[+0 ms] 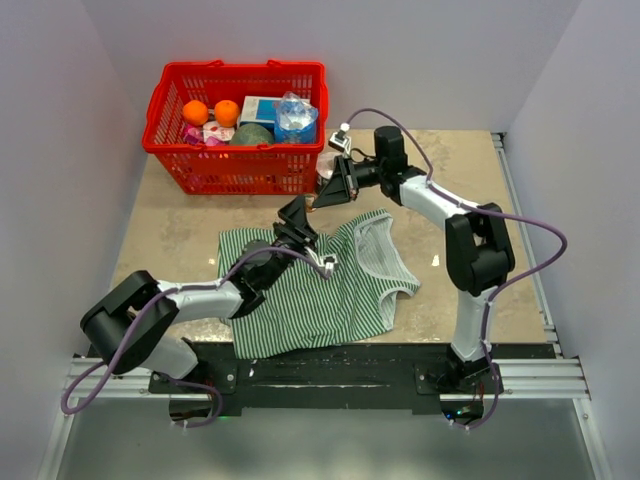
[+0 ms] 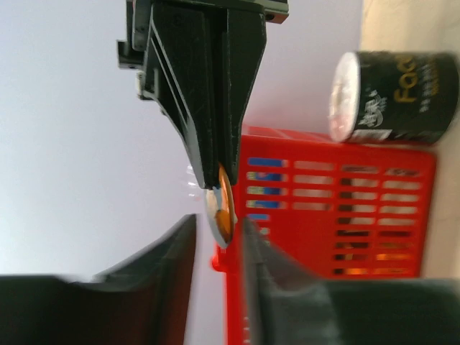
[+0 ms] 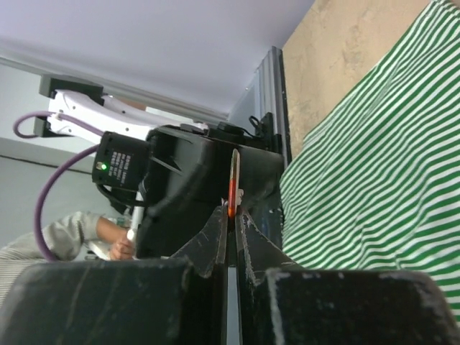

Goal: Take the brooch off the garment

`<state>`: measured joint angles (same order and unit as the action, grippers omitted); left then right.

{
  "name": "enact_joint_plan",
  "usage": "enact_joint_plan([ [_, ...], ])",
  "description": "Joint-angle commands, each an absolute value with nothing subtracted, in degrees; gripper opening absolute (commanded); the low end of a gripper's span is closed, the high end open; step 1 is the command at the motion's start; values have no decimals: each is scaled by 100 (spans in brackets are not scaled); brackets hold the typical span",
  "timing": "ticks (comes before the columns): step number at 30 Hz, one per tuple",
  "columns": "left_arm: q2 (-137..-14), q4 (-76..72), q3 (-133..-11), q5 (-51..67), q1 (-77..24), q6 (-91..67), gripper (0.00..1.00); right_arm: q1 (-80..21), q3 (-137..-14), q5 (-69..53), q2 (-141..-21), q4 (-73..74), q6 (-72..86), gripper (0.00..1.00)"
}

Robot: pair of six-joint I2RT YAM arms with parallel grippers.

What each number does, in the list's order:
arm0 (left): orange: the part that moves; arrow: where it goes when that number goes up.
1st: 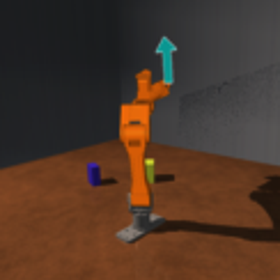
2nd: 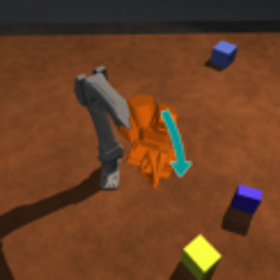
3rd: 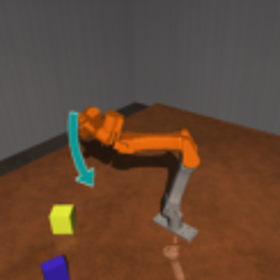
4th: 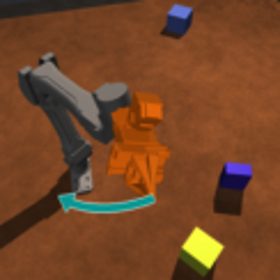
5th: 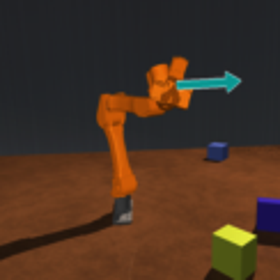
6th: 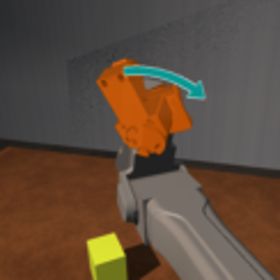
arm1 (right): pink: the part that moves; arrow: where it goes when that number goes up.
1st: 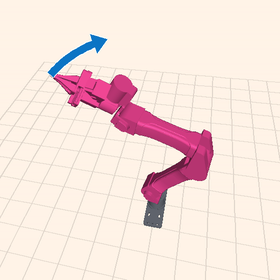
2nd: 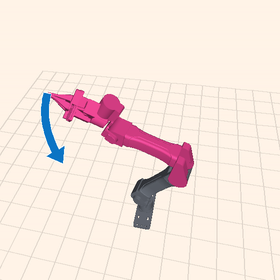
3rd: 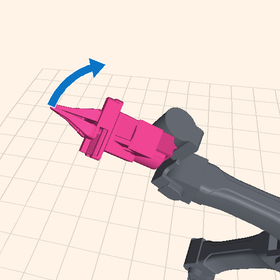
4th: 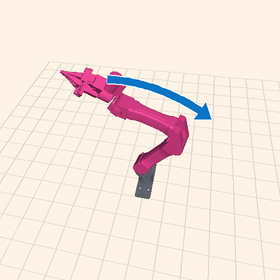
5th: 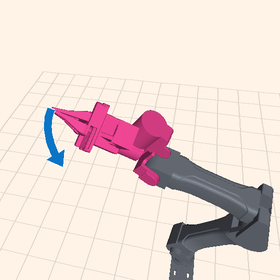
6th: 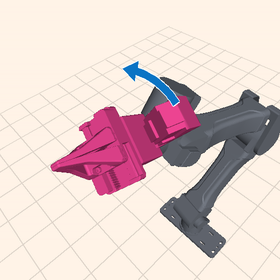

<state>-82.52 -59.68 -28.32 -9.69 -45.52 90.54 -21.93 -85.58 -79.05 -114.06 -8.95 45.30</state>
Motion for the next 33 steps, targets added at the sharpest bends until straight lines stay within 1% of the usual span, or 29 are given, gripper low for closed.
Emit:
enact_joint_plan([
  [1,-8148,-5523,-3076,-1028,-4579,8298,60,-1908,-8569,-7613,-11040,-434,3728,0],
  [2,-8095,-5328,-3076,-1046,-4588,8140,71,-1733,-8526,-7550,-10978,-274,3596,0],
  [3,-7921,-5091,-3102,-1011,-4579,7712,75,-1644,-8499,-7454,-10908,-72,3186,0],
  [4,-7788,-4419,-3137,-941,-4579,7456,77,-1539,-8438,-7288,-10855,547,2921,0],
  [5,-7639,-4029,-3251,-679,-4579,7192,79,-1329,-8394,-7190,-10741,867,2648,0],
  [6,-7385,-3669,-3313,-538,-4579,6702,80,-1214,-8359,-7085,-10679,1192,2071,0],
  [7,-7287,-3065,-3427,-406,-4579,6471,81,-1100,-8280,-6945,-10600,1822,1761,0],
  [8,-7217,-2806,-3497,-195,-4579,6234,81,-864,-8227,-6656,-10452,2089,1471,0],
  [9,-7164,-2578,-3585,-150,-4579,5701,81,-740,-8174,-6488,-10363,2309,1007,0],
  [10,-7180,-2166,-3769,-158,-4579,5443,81,-608,-8139,-6199,-10275,2894,741,0],
  [12,-7295,-1908,-3902,-281,-4579,4794,81,-230,-7955,-5566,-9907,3102,467,0],
  [18,-7444,-1899,-3893,-220,-4465,4044,81,825,-6700,-4037,-8651,3585,658,0],
  [20,-7514,-1916,-3937,-106,-4351,4025,81,1254,-6444,-3798,-8482,3726,756,0],
  [22,-7541,-1968,-3938,-53,-4298,4034,81,1545,-6180,-3595,-8377,3928,773,0],
  [26,-7629,-1986,-3955,-26,-4114,4008,81,2309,-6064,-3279,-8455,4113,782,0],
  [29,-7638,-1925,-3973,-26,-4043,3938,80,2539,-6161,-3015,-8613,4122,773,0],
  [33,-7673,-1828,-3999,-26,-4008,3841,80,2584,-6293,-2488,-8938,3860,905,0],
])
